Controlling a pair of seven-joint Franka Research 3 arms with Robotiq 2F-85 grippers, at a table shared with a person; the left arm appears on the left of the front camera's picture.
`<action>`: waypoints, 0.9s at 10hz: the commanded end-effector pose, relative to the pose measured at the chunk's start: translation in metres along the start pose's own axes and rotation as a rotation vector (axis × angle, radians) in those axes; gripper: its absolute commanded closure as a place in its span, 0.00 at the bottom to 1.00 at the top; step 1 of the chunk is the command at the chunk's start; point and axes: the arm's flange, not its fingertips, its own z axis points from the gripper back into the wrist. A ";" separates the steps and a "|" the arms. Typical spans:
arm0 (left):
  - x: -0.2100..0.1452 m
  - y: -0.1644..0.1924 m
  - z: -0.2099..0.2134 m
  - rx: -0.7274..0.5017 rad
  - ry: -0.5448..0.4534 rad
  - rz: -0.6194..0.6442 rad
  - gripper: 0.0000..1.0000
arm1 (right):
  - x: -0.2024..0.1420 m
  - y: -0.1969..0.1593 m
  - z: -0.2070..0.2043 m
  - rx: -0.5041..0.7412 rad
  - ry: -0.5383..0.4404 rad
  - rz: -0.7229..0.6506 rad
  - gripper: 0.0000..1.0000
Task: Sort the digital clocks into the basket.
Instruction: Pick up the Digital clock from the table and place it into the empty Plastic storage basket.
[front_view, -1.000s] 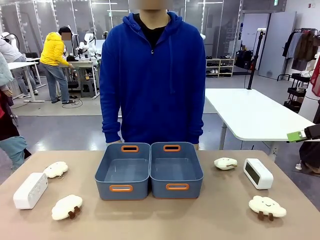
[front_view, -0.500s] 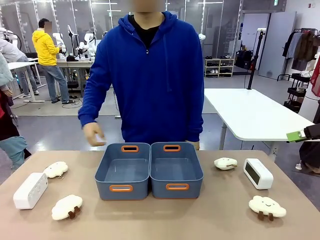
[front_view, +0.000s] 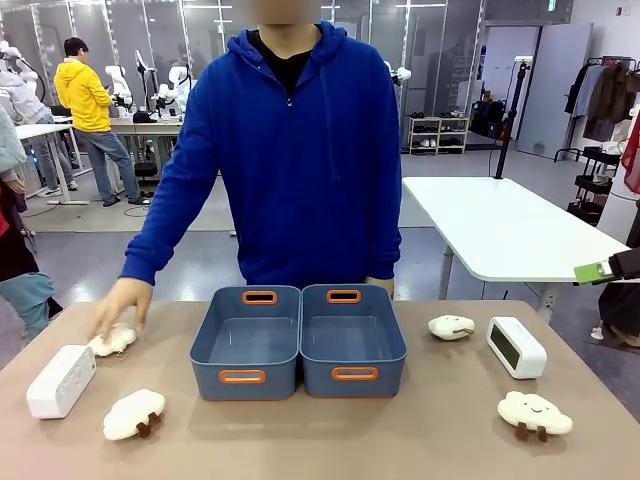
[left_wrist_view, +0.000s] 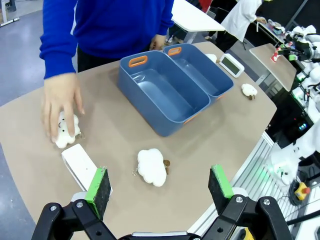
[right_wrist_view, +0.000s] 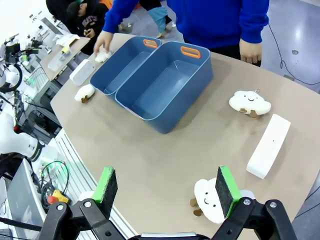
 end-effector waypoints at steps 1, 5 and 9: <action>0.001 0.002 0.000 -0.022 -0.009 -0.018 0.00 | 0.002 -0.002 -0.002 0.011 -0.013 0.022 0.00; 0.001 0.002 0.000 -0.022 -0.009 -0.018 0.00 | 0.002 -0.002 -0.002 0.011 -0.013 0.022 0.00; 0.001 0.002 0.000 -0.022 -0.009 -0.018 0.00 | 0.002 -0.002 -0.002 0.011 -0.013 0.022 0.00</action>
